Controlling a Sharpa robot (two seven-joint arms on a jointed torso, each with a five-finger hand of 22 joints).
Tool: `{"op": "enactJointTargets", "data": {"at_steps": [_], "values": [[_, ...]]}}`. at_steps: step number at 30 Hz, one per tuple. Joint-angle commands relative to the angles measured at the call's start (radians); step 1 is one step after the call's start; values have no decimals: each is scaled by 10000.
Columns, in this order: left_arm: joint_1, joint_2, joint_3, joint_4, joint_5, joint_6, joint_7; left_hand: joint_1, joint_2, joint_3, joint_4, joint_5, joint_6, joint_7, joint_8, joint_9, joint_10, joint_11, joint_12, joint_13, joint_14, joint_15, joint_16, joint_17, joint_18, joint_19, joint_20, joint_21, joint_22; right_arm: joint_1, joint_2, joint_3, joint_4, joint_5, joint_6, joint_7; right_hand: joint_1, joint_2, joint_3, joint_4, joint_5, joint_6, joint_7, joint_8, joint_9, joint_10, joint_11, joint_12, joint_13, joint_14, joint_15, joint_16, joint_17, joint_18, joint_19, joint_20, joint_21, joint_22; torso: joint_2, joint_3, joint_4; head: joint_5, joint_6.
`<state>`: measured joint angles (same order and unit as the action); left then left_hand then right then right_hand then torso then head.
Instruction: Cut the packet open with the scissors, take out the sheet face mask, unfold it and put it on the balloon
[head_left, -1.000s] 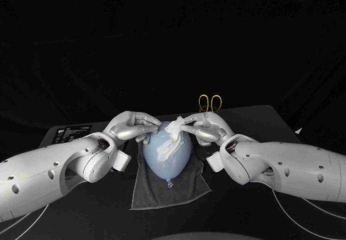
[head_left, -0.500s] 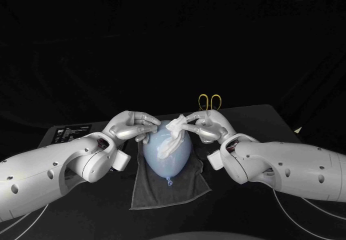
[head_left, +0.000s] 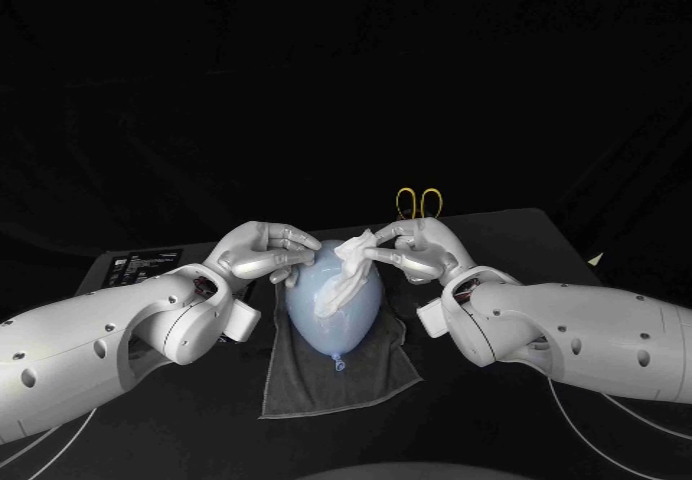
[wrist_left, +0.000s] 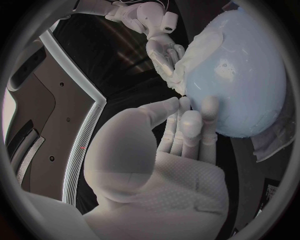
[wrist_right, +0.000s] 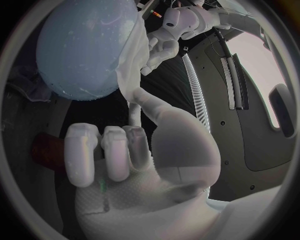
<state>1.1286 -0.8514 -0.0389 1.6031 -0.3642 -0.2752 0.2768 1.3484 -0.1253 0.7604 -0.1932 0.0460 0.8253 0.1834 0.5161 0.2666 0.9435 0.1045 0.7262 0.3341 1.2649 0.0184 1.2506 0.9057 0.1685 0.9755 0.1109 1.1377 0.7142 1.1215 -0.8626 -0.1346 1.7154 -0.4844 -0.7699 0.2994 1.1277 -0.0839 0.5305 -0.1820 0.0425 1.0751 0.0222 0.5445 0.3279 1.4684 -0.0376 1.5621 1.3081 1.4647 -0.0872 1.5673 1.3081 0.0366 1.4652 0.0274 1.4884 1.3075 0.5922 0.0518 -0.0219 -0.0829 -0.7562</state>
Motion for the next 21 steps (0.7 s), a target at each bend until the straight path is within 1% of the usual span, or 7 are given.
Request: {"op": "enactJointTargets", "data": {"at_steps": [1,6,10,12,14,16,21], "values": [[5,13,8,19,47,152,67,-5,85,8,-37,56,-14,75,-41,-13,-39,24,60,10,-10,60,-5,-20,127,-69,-1,54,15,1,-16,7,-18,-650,-319,-442,-44,-247,-171,-3,61,269,-79,170,1026,1024,-126,87,2627,1061,-109,35,2626,-214,795,-102,172,2432,-6,-4,-1,17,4],[5,20,8,13,48,162,62,1,82,12,-54,56,-15,76,-43,-19,-40,26,68,10,-17,61,-10,-30,128,-77,-1,64,21,2,-22,7,-60,-820,-392,-597,-236,-495,-498,89,61,517,-221,504,1123,1024,-250,87,2627,1061,-216,35,2626,-252,861,-219,333,2482,-8,-3,-4,18,2],[5,20,8,11,48,168,59,1,81,12,-56,56,-16,76,-43,-19,-40,26,69,10,-18,61,-10,-31,128,-78,-1,65,22,2,-21,7,-56,-708,-273,-454,-530,-476,-771,414,58,100,-131,412,1045,1024,-197,87,2627,1061,-229,35,2626,-115,620,-261,-266,2297,-7,-2,-6,22,19],[5,20,7,10,48,170,58,1,81,12,-56,56,-16,76,-43,-19,-40,26,69,10,-18,61,-10,-31,128,-78,-1,65,22,2,-19,7,-49,-628,-195,-343,-536,-375,-832,560,62,-309,31,152,900,761,-73,-423,2233,1061,-144,35,2626,-70,526,-222,-487,2228,-7,-2,-6,22,19],[5,20,7,9,48,173,57,1,81,12,-56,56,-16,76,-43,-19,-40,26,69,10,-18,61,-10,-31,128,-78,-1,65,22,2,-20,7,-36,-570,-89,-234,-582,-276,-925,749,63,-1150,465,-519,565,682,270,-564,2132,1061,117,35,2626,-47,450,-81,-660,2175,-5,-2,-2,17,23],[5,19,7,8,48,177,56,1,81,12,-56,56,-16,76,-43,-19,-40,26,69,10,-18,61,-10,-31,128,-78,-1,65,22,2,-26,6,-19,-551,22,-159,-450,-152,-1030,866,60,-1343,702,-904,342,645,505,-621,2094,1061,350,35,2626,-31,394,98,-789,2137,-5,-4,0,13,25],[5,13,7,7,48,187,51,1,81,12,-56,56,-16,76,-43,-19,-40,26,69,10,-18,61,-10,-31,128,-78,-1,65,22,3,-54,6,31,-537,397,-40,-263,-17,-1223,1025,59,-1640,993,-1502,29,517,766,-814,1962,1061,596,35,2626,22,273,328,-1057,2058,-3,-4,-2,7,20]]}}
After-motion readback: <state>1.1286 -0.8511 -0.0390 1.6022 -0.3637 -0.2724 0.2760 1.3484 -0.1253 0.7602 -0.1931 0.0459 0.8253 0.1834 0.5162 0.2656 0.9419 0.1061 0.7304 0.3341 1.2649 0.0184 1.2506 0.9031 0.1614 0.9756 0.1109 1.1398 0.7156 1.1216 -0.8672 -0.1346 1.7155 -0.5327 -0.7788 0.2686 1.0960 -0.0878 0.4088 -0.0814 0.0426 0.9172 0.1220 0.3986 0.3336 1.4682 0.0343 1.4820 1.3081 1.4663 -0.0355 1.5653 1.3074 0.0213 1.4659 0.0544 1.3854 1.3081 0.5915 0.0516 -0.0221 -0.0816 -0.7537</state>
